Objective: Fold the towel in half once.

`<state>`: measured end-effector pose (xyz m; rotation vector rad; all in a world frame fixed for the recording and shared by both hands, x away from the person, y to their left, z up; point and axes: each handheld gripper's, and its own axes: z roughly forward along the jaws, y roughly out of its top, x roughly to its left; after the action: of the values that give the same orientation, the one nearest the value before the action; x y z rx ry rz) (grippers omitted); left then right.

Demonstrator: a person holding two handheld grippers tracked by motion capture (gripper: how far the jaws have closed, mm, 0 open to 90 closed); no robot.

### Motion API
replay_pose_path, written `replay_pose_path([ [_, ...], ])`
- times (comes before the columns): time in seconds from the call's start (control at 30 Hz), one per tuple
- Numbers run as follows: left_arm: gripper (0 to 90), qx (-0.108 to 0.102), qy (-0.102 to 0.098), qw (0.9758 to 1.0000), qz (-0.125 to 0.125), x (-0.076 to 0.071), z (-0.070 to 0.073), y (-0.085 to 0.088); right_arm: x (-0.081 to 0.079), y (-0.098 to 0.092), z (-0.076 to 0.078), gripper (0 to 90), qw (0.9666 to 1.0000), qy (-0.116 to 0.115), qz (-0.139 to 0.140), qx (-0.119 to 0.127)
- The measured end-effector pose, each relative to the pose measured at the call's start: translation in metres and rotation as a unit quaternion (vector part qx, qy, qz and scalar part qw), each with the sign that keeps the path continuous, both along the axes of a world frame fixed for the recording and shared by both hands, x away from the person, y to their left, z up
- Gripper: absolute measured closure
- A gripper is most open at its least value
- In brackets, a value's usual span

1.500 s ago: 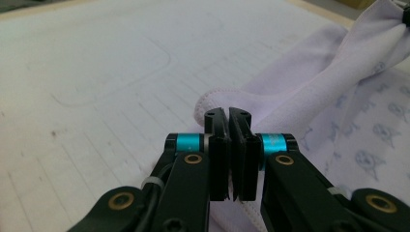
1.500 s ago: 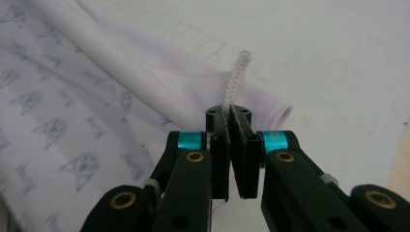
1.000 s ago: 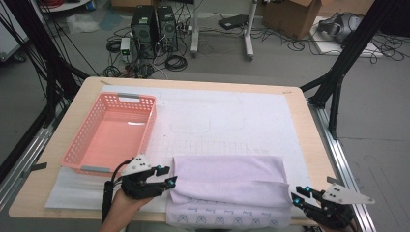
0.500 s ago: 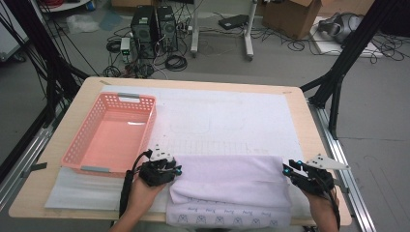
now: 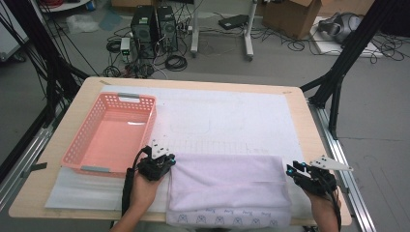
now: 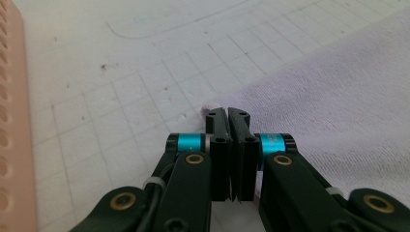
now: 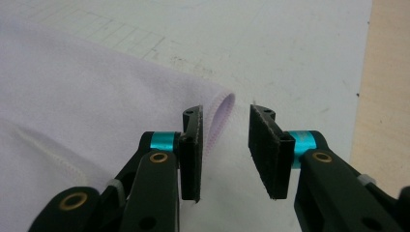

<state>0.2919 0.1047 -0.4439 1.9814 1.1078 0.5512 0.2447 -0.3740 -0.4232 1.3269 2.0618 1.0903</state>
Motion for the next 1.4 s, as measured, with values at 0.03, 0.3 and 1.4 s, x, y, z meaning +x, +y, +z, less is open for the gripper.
replay_pose_path([
  [0.03, 87.4, 0.001, 0.0, 1.0, 0.002, 0.002, -0.001, -0.001, 0.002, 0.001, -0.002, 64.4, 1.0, 0.004, 0.005, 0.005],
  [0.3, 87.7, -0.008, 0.007, 0.9997, 0.023, 0.017, -0.004, 0.005, 0.032, 0.019, -0.024, 65.1, 0.9986, 0.05, 0.013, -0.013],
  [1.4, 83.2, -0.084, 0.054, 0.9945, -0.032, 0.009, -0.002, 0.002, 0.035, 0.024, -0.026, 84.4, 0.9965, 0.053, 0.056, 0.031],
])
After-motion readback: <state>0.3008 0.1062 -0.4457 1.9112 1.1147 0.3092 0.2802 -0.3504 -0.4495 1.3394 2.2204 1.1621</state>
